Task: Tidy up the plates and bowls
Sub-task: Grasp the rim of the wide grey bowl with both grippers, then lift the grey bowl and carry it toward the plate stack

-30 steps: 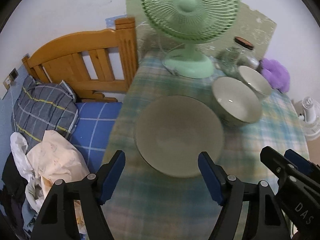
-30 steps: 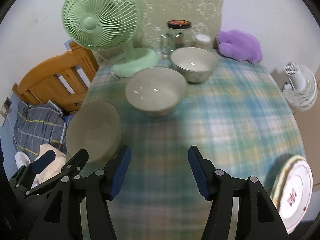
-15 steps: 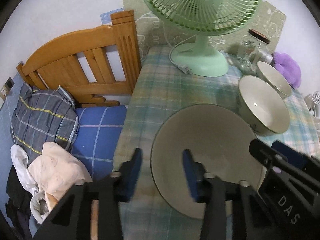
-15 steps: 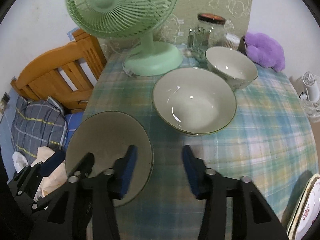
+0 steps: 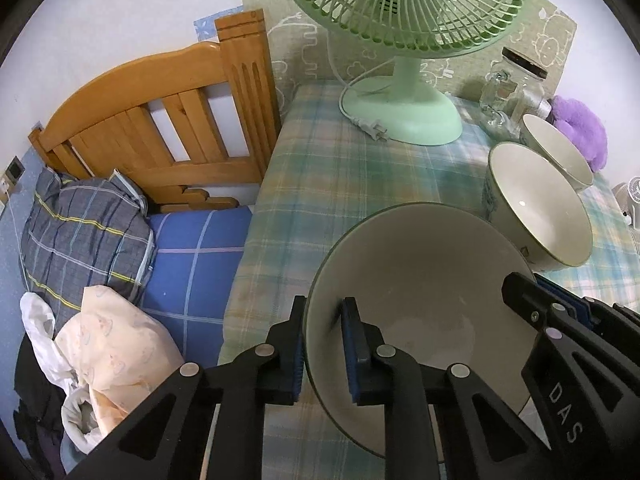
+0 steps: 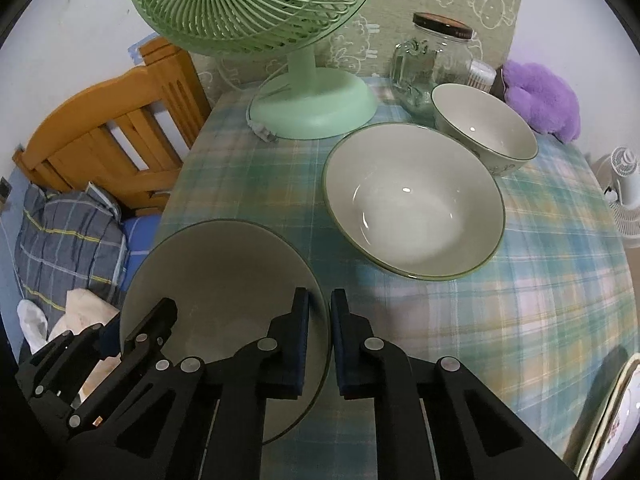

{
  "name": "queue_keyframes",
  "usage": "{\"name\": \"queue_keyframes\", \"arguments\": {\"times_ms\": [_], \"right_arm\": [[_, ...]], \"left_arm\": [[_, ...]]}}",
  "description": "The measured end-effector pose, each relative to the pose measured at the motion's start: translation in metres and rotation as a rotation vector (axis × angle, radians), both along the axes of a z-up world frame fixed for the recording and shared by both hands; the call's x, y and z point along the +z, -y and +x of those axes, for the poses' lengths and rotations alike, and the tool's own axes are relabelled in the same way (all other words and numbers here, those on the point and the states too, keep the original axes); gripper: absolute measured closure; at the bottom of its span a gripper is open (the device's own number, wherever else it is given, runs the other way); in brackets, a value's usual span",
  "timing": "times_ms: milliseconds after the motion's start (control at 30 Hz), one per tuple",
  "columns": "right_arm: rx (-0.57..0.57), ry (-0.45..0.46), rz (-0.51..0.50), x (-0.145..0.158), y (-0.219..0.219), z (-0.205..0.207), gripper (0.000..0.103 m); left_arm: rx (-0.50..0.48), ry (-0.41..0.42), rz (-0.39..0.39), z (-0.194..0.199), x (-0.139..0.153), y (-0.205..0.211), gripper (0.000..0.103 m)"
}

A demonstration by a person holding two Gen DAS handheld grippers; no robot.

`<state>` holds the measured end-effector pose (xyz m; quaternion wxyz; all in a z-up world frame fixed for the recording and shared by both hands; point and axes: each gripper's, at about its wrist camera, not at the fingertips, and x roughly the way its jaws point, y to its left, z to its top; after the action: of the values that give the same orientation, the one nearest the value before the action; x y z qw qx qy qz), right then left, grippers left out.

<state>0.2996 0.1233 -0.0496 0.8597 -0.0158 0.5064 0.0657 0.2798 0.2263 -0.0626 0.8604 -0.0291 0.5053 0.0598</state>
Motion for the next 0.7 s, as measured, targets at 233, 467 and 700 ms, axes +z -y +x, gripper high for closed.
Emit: {"name": "queue_keyframes", "arguments": {"times_ms": [233,467,700], "right_arm": [[0.002,-0.001,-0.02,0.008,0.011,-0.013,0.089],[-0.012,0.002,-0.037,0.02,0.036,-0.036,0.089],[-0.026,0.01,-0.043,0.034,0.071,-0.064,0.089]], "left_arm": [[-0.024,0.001,-0.005,-0.015,0.009,0.015,0.089],[-0.049,0.008,-0.011,-0.035,0.02,0.04,0.089],[-0.087,0.031,0.008,-0.06,0.036,0.077,0.089]]}}
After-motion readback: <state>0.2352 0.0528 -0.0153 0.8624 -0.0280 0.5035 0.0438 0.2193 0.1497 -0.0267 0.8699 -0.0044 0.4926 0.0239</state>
